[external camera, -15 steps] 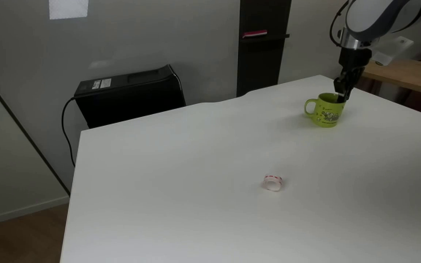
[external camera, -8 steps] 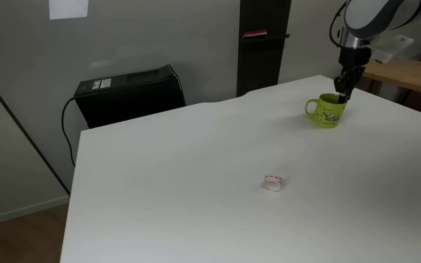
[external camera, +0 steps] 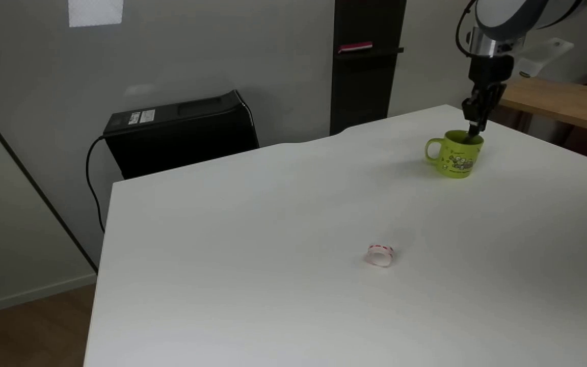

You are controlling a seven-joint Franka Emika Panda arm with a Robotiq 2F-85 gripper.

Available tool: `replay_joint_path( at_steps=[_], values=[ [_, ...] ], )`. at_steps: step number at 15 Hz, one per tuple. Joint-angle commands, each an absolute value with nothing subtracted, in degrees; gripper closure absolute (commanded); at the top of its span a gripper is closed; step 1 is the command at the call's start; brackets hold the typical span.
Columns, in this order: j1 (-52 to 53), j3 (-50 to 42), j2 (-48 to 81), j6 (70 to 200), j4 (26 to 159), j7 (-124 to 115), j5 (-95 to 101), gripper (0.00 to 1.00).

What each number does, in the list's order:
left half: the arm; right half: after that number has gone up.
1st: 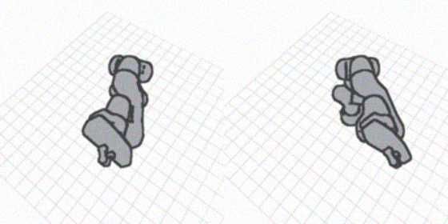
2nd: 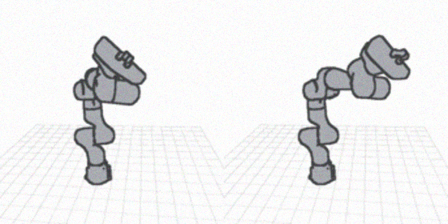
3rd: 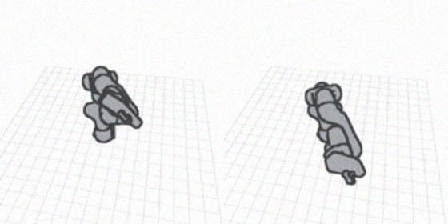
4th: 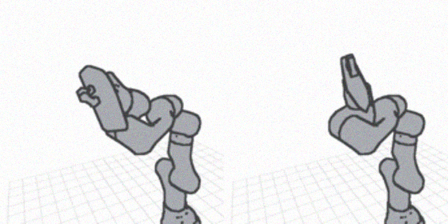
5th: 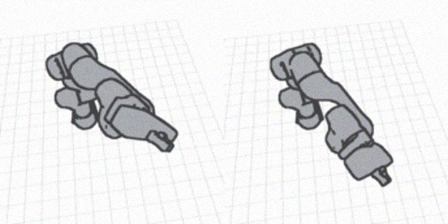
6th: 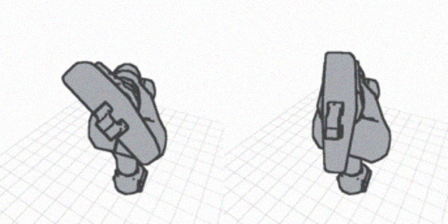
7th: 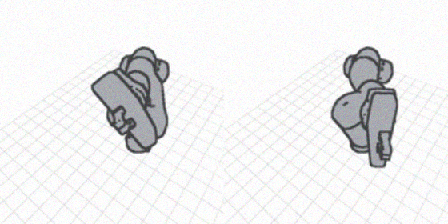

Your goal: Pick up the marker in the mug and put it on the table

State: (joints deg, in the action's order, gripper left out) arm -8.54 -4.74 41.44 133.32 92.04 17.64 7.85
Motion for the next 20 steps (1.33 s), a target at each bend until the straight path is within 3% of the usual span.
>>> replay_joint_path(
  at_steps=[1,14,18,20],
  values=[
    [-8.53,-4.33,40.07,130.03,90.25,15.82,7.53,0.95],
    [-9.10,-1.56,30.74,123.17,90.96,18.09,2.79,0.95],
    [-8.65,0.47,25.19,128.98,98.60,19.91,0.02,0.95],
    [-7.44,0.80,22.02,139.32,106.11,18.92,0.57,0.95]
  ],
)
